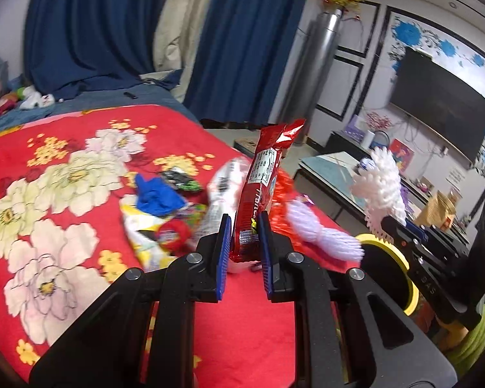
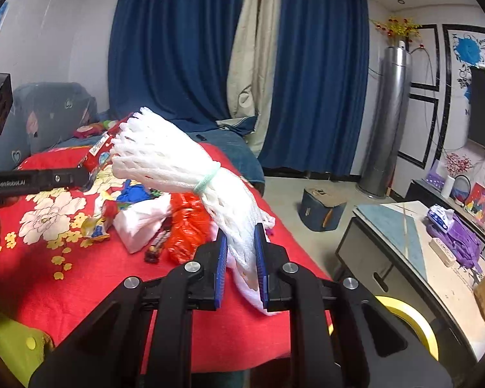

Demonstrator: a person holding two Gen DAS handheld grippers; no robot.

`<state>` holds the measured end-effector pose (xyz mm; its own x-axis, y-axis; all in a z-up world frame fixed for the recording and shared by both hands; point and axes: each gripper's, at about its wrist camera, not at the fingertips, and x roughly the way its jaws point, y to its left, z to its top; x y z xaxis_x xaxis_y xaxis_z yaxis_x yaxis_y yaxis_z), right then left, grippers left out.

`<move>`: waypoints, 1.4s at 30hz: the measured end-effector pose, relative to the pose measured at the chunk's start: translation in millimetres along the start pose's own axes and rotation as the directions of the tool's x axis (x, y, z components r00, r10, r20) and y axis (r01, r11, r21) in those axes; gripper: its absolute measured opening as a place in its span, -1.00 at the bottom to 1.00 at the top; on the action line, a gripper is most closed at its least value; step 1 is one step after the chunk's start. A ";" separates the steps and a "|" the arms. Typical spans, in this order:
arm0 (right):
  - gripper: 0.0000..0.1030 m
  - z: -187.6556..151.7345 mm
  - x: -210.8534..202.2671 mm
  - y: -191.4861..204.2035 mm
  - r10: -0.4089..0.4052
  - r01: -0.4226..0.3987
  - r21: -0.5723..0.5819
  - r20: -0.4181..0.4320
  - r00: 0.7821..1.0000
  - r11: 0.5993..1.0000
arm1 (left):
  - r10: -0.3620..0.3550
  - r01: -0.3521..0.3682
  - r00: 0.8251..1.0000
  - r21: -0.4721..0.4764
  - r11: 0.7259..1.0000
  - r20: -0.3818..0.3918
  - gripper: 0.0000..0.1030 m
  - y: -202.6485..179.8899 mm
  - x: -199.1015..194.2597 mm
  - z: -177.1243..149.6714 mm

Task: Collect trash
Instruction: 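Carry the foam net and red wrapper in both tools over the yellow bin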

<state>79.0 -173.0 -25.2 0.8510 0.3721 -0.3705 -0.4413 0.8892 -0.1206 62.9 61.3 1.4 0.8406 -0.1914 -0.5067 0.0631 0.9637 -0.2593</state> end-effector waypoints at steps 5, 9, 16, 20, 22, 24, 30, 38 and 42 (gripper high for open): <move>-0.69 -3.2 -10.7 -17.6 -0.024 0.024 0.036 0.002 1.000 0.999 | -0.039 0.039 0.999 0.041 0.998 -0.012 -0.78 -23.4 11.1 -0.2; -0.69 -5.3 -17.3 -31.1 -0.045 0.045 0.063 0.002 0.999 0.997 | -0.068 0.069 0.997 0.066 0.995 -0.019 -0.78 -39.1 21.9 2.4; -0.69 -13.3 -27.4 -58.3 -0.092 0.092 0.114 -0.006 0.996 0.989 | -0.116 0.119 0.993 0.104 0.987 -0.031 -0.78 -70.0 37.8 2.8; -0.69 -19.4 -32.9 -72.8 -0.123 0.123 0.140 -0.013 0.992 0.982 | -0.144 0.148 0.989 0.122 0.981 -0.043 -0.78 -87.9 50.4 2.5; -0.69 -21.5 -35.3 -82.7 -0.140 0.140 0.154 -0.014 0.990 0.978 | -0.157 0.162 0.986 0.128 0.979 -0.047 -0.78 -97.4 55.7 2.4; -0.69 -26.0 -39.5 -92.0 -0.160 0.160 0.170 -0.015 0.987 0.972 | -0.171 0.177 0.984 0.134 0.975 -0.054 -0.78 -106.9 62.0 2.6; -0.69 -40.1 -47.7 -121.2 -0.213 0.216 0.226 -0.039 0.976 0.950 | -0.206 0.217 0.975 0.161 0.963 -0.082 -0.78 -133.4 81.8 -0.7; -0.69 -58.0 -57.0 -149.7 -0.270 0.281 0.292 -0.078 0.960 0.914 | -0.260 0.283 0.955 0.181 0.942 -0.139 -0.78 -163.4 109.2 -10.6; -0.69 -64.7 -57.6 -162.1 -0.291 0.308 0.319 -0.101 0.951 0.896 | -0.284 0.315 0.943 0.188 0.930 -0.174 -0.78 -176.6 123.3 -17.7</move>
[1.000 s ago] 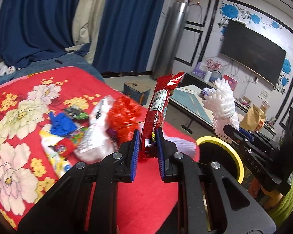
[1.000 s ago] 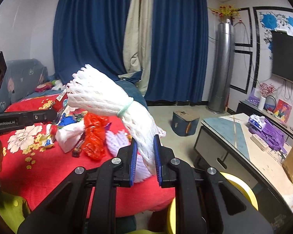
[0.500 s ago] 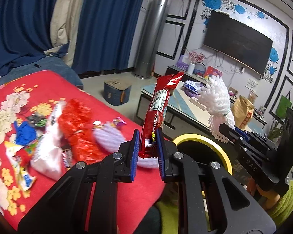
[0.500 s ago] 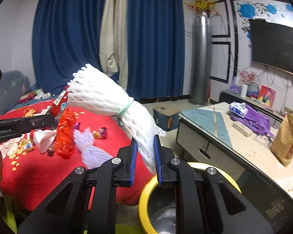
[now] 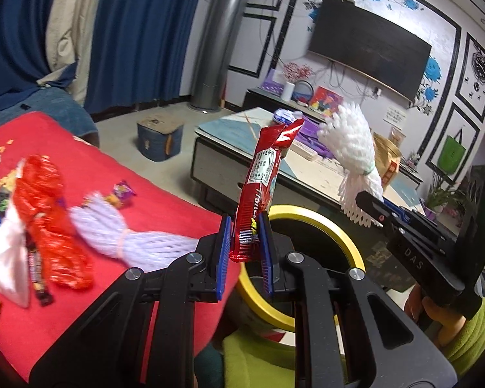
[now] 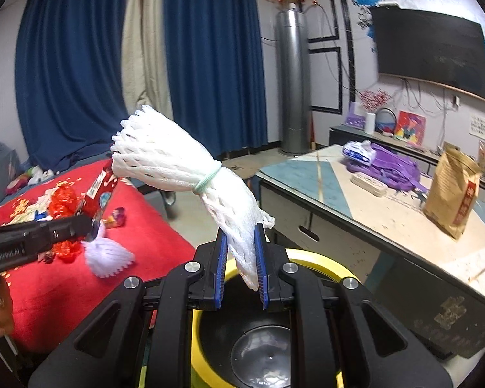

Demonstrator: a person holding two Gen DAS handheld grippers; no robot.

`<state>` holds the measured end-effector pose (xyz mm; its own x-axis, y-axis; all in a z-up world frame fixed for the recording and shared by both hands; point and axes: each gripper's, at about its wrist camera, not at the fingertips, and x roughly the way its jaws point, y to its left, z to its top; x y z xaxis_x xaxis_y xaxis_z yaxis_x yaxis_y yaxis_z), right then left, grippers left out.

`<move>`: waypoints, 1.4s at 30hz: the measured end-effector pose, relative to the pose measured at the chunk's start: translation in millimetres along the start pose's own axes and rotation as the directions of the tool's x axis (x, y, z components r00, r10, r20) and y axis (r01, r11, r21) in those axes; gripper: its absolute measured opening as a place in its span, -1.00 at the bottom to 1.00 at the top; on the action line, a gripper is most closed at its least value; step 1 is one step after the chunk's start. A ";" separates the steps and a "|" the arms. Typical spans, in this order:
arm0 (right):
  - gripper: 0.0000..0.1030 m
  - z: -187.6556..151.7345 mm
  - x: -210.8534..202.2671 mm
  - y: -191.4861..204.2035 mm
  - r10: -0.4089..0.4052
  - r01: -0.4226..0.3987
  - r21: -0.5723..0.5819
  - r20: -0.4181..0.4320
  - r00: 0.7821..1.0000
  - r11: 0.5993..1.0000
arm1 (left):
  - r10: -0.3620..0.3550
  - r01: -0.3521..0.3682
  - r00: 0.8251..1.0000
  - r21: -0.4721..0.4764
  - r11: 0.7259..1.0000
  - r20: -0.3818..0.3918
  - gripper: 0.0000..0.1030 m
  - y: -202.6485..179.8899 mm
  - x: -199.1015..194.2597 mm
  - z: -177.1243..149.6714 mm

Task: Collect trash
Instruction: 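Carry the foam net and red wrapper in both tools over the yellow bin, then open the right tool to drop the foam net while the left tool drops the wrapper into the bin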

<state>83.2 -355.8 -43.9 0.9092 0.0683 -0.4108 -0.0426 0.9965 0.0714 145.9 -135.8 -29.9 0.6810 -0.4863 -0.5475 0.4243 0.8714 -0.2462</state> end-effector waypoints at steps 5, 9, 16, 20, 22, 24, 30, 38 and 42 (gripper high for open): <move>-0.69 -7.0 9.8 -16.7 -0.043 0.044 0.038 -0.045 0.998 0.998 | -0.032 0.032 0.999 0.008 0.999 -0.029 -0.77 -8.9 18.2 -3.8; -0.69 -11.2 17.2 -27.0 -0.067 0.072 0.058 -0.083 0.994 0.996 | -0.052 0.053 0.997 0.022 0.998 -0.050 -0.77 -13.8 29.3 -6.2; -0.69 -18.8 21.2 -47.5 -0.083 0.097 0.106 -0.127 0.988 0.990 | -0.080 0.085 0.990 0.036 0.996 -0.117 -0.77 -23.1 54.9 -15.2; -0.64 -21.1 22.2 -55.2 -0.091 0.110 0.125 -0.152 0.984 0.986 | -0.085 0.093 0.986 0.052 0.994 -0.143 -0.77 -29.5 68.8 -18.7; -0.64 -22.6 23.1 -55.5 -0.092 0.113 0.130 -0.162 0.983 0.985 | -0.087 0.096 0.984 0.054 0.994 -0.153 -0.77 -30.5 73.3 -19.9; -0.64 -24.1 26.2 -57.7 -0.090 0.114 0.136 -0.173 0.981 0.984 | -0.088 0.098 0.983 0.055 0.994 -0.164 -0.77 -31.3 79.2 -21.2; -0.62 -32.2 36.4 -60.7 -0.091 0.123 0.138 -0.219 0.971 0.983 | -0.096 0.108 0.977 0.056 0.993 -0.189 -0.76 -35.5 89.4 -22.1; -0.15 -36.3 39.2 -69.1 -0.119 0.159 0.165 -0.232 0.965 0.973 | -0.125 0.131 0.969 0.012 0.991 -0.214 -0.28 -29.3 96.7 -26.8; 0.01 -35.4 36.8 -70.6 -0.134 0.173 0.166 -0.221 0.966 0.971 | -0.121 0.121 0.972 -0.013 0.993 -0.201 -0.01 -24.3 91.5 -26.6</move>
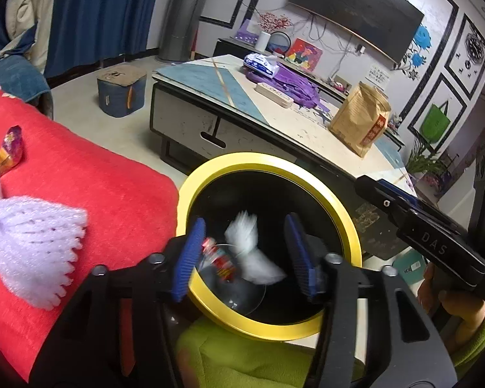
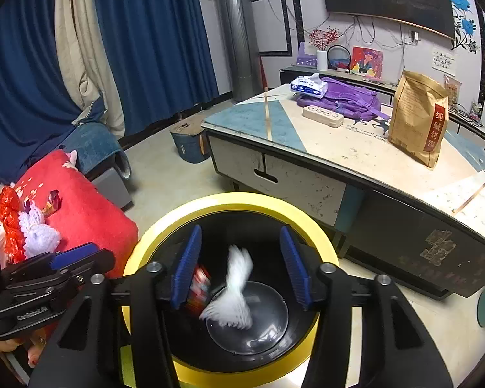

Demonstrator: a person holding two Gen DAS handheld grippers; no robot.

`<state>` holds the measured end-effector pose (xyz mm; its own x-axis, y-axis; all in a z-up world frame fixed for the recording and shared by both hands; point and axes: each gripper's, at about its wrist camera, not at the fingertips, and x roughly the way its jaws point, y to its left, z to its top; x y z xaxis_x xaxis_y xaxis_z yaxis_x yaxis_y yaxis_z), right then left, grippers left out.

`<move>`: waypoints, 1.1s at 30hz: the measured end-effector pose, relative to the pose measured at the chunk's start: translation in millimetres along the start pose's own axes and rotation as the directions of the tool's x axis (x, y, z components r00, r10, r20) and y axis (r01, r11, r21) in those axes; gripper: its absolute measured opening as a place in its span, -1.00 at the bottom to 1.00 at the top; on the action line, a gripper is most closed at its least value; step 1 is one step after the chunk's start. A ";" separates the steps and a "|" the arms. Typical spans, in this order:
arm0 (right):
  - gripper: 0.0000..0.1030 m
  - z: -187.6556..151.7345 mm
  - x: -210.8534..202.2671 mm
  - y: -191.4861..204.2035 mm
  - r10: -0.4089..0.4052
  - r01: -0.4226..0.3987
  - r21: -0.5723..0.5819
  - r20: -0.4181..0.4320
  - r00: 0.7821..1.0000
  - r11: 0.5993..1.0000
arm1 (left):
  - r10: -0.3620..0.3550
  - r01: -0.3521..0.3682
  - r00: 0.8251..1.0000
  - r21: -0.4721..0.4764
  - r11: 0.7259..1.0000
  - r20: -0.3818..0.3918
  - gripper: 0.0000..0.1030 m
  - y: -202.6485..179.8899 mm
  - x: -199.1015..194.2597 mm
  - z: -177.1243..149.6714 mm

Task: Collect trash
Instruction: 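Open the right tool to drop the foam net while the left tool drops the wrapper into the bin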

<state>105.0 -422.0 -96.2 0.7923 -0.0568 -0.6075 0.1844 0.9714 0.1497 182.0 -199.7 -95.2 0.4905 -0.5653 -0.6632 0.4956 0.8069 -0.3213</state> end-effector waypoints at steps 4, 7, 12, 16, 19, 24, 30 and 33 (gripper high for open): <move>0.12 2.8 -7.6 3.7 -0.005 0.005 -0.011 0.038 0.999 1.000 | 0.007 -0.006 0.998 -0.012 1.000 0.057 0.43 2.6 -17.2 2.1; 0.21 4.7 -16.9 9.3 0.007 -0.005 -0.031 0.083 0.997 1.000 | 0.013 -0.010 0.993 -0.026 1.000 0.116 0.68 3.9 -33.8 5.3; 0.38 7.3 -32.0 21.2 0.038 -0.026 -0.077 0.148 0.988 0.997 | 0.041 -0.034 0.981 -0.042 0.999 0.189 0.79 3.2 -55.1 8.3; 0.40 9.4 -42.6 31.8 0.066 -0.049 -0.100 0.181 0.981 0.994 | 0.078 -0.069 0.966 -0.045 0.997 0.245 0.79 5.4 -73.9 7.3; 0.43 9.8 -50.7 39.3 0.092 -0.069 -0.117 0.203 0.975 0.991 | 0.109 -0.098 0.954 -0.053 0.994 0.278 0.79 8.4 -84.9 7.4; 0.51 9.4 -65.1 57.3 0.151 -0.114 -0.165 0.238 0.959 0.980 | 0.146 -0.127 0.938 -0.081 0.989 0.314 0.79 17.9 -102.2 5.6; 0.53 5.1 -77.8 82.2 0.222 -0.164 -0.237 0.248 0.943 0.958 | 0.195 -0.166 0.918 -0.112 0.980 0.345 0.79 27.1 -118.9 3.0; 0.54 1.5 -82.5 95.6 0.255 -0.186 -0.271 0.248 0.935 0.944 | 0.210 -0.176 0.908 -0.125 0.976 0.362 0.79 34.1 -127.5 2.1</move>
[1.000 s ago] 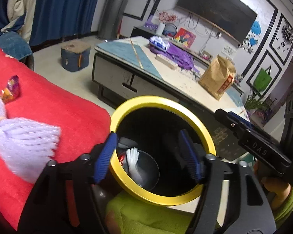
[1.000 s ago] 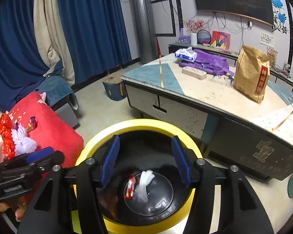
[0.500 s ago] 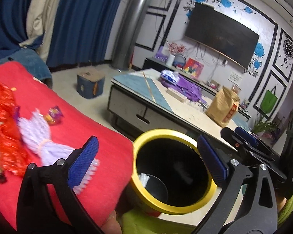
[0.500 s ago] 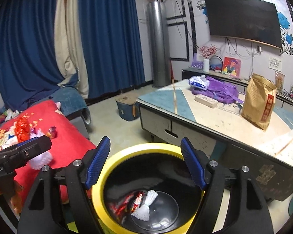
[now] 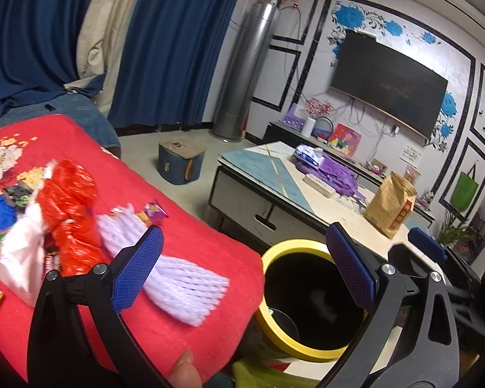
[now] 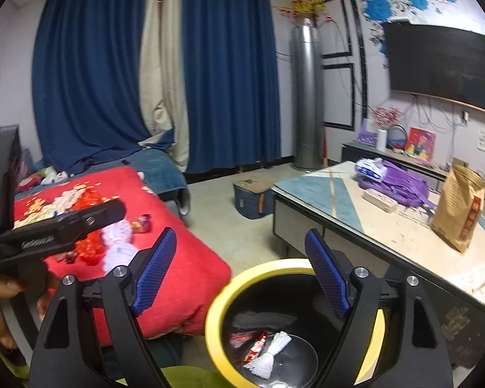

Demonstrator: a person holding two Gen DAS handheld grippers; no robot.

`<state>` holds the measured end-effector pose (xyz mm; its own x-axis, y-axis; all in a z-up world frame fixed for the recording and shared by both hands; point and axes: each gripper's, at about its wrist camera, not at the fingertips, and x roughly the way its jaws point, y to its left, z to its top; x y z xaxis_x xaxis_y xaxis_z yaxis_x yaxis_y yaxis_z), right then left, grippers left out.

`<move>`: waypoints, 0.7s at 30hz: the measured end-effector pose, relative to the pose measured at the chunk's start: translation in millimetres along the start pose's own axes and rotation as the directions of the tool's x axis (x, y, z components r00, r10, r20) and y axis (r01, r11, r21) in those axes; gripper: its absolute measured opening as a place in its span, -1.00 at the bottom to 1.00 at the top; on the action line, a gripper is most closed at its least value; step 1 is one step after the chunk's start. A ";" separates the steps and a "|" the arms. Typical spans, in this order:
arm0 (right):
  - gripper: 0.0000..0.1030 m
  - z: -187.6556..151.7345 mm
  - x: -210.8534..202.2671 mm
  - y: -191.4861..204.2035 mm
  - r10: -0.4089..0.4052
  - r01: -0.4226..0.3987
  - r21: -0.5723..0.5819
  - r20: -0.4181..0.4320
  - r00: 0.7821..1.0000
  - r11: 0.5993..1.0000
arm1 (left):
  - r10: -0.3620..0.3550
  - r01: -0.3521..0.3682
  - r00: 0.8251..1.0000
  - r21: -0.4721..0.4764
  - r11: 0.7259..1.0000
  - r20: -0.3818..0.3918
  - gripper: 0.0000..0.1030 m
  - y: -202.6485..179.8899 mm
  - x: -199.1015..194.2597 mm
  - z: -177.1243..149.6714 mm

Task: Collect trash
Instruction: 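Open the right tool to drop the foam net while the left tool drops the wrapper into the bin, then move both tools back over the trash on the bedspread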

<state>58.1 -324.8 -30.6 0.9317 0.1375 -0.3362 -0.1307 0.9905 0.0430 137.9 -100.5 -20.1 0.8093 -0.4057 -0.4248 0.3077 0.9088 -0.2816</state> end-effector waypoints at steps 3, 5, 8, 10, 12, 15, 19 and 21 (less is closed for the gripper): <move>0.59 -0.6 -2.9 14.6 0.031 -0.031 -0.042 0.008 0.999 0.999 | 0.021 -0.021 1.000 -0.003 1.000 0.022 0.79 6.4 -7.0 2.6; 0.60 -2.0 -5.1 22.0 0.046 -0.046 -0.060 0.010 0.999 0.997 | 0.034 -0.033 0.999 -0.010 0.999 0.031 0.79 11.2 -10.4 3.9; 0.60 -3.9 -6.3 34.9 0.074 -0.074 -0.085 0.003 0.997 0.994 | 0.058 -0.057 0.998 -0.027 0.998 0.039 0.79 20.5 -15.3 5.9; 0.60 -4.7 -6.6 41.7 0.087 -0.087 -0.097 -0.002 0.996 0.991 | 0.074 -0.073 0.996 -0.036 0.997 0.044 0.79 25.9 -19.3 7.3; 0.61 -5.4 -7.2 50.2 0.106 -0.106 -0.113 -0.007 0.994 0.988 | 0.095 -0.093 0.994 -0.043 0.995 0.053 0.79 31.5 -23.9 8.0; 0.61 -6.8 -7.5 61.5 0.131 -0.132 -0.133 -0.017 0.991 0.982 | 0.122 -0.119 0.991 -0.053 0.991 0.063 0.79 39.6 -30.2 9.9; 0.63 -5.6 -5.6 75.6 0.156 -0.159 -0.154 -0.028 0.987 0.975 | 0.157 -0.153 0.984 -0.055 0.987 0.082 0.79 46.7 -39.1 10.4; 0.65 -6.0 -5.6 77.9 0.164 -0.167 -0.160 -0.032 0.986 0.973 | 0.174 -0.170 0.980 -0.055 0.984 0.091 0.79 50.7 -43.7 11.4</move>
<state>40.7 -248.4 -31.0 0.8863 0.2982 -0.3544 -0.3372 0.9400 -0.0523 123.9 -35.6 -6.0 0.8926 -0.2305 -0.3874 0.1379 0.9578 -0.2521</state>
